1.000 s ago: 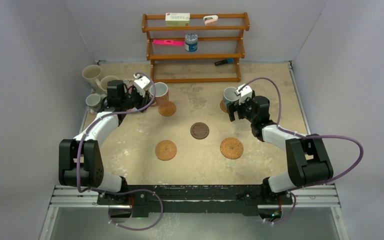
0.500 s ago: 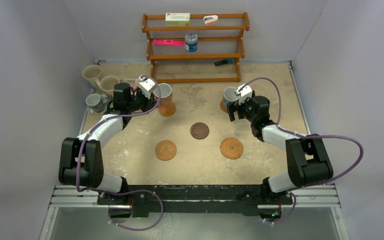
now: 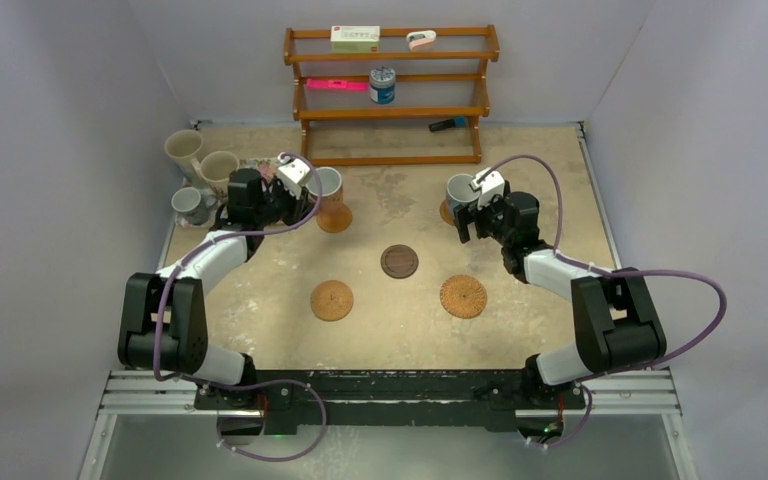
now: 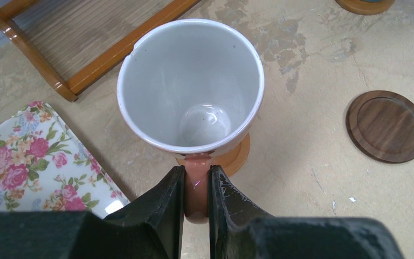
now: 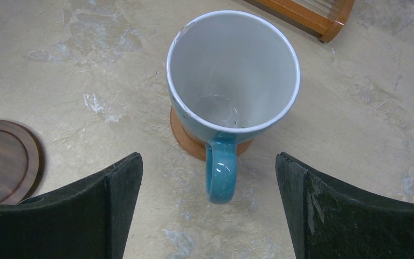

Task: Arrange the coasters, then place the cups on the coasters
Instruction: Place the cup on the coaster.

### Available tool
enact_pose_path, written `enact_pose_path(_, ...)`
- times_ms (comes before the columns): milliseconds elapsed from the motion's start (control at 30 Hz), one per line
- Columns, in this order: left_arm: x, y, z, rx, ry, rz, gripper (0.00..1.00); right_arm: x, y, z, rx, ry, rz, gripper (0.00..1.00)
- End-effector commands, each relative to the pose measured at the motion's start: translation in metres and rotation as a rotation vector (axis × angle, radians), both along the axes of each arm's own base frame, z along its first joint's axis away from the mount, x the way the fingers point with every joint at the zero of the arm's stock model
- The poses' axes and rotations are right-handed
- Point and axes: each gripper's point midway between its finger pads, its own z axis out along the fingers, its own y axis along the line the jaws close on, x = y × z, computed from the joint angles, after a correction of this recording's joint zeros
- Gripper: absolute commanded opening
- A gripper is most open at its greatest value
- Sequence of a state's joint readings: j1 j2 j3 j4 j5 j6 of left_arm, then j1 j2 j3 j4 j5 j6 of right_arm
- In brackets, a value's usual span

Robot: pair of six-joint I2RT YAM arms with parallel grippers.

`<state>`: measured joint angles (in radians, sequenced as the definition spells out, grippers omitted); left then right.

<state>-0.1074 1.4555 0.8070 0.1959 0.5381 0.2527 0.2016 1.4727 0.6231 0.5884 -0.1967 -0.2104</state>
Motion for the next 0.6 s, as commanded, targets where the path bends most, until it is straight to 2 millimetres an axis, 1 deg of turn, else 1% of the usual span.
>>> enact_pose_path(0, 0.018, -0.008, 0.052, -0.010, -0.219, -0.051, 0.00, 0.015, 0.000, 0.021, -0.003, -0.067, -0.009, 0.94)
enact_pose_path(133, 0.020, -0.012, 0.051, -0.012, -0.237, -0.076, 0.00, 0.014, 0.000, 0.021, -0.001, -0.066, -0.009, 0.94)
enact_pose_path(300, 0.025, -0.008, 0.041, -0.013, -0.215, -0.042, 0.00, 0.015, -0.001, 0.020, -0.004, -0.065, -0.009, 0.94)
enact_pose_path(367, 0.023, -0.007, 0.036, -0.016, -0.201, -0.032, 0.00, 0.015, -0.001, 0.020, -0.004, -0.066, -0.009, 0.94)
enact_pose_path(567, 0.018, -0.012, 0.033, -0.032, -0.183, -0.035, 0.00, 0.014, -0.001, 0.022, -0.003, -0.071, -0.010, 0.94)
